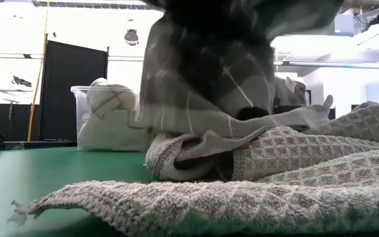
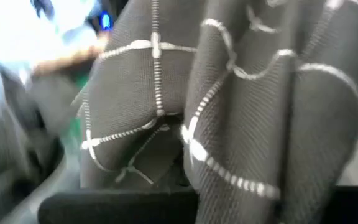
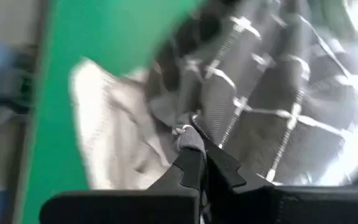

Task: Sort towels by color in basket
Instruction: Put the gray patterned towel into the right transparent bin

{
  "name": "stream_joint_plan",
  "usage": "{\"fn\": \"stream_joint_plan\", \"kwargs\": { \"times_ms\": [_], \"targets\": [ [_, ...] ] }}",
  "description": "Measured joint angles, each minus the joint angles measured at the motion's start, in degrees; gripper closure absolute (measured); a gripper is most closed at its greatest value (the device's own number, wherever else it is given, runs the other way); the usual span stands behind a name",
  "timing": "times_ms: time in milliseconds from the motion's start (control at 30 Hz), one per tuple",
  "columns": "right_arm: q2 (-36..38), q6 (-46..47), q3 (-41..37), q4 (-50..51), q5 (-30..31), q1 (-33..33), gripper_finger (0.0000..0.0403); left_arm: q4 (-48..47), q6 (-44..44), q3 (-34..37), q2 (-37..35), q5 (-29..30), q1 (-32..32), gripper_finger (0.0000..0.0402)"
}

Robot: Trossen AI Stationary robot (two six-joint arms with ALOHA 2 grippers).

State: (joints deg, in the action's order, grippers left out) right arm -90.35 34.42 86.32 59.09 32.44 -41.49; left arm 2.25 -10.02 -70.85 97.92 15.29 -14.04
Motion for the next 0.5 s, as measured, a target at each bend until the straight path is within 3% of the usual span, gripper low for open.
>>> {"fn": "stream_joint_plan", "kwargs": {
  "times_ms": [133,267,500],
  "targets": [
    [0.0,5.7,-9.5,-3.8,0.1,2.8,0.0357,-1.5,2.2,2.3,0.7,3.3,-0.5,0.0401],
    [0.0,3.4,-17.6,-14.2,0.3,5.0,0.0311,-2.1,4.1,5.5,0.7,5.6,-0.8,0.0401],
    [0.0,-6.6,-25.1,-32.3,2.9,9.8,0.0156,-1.3,5.9,8.9,0.7,5.7,-1.8,0.0401]
  ]
}}
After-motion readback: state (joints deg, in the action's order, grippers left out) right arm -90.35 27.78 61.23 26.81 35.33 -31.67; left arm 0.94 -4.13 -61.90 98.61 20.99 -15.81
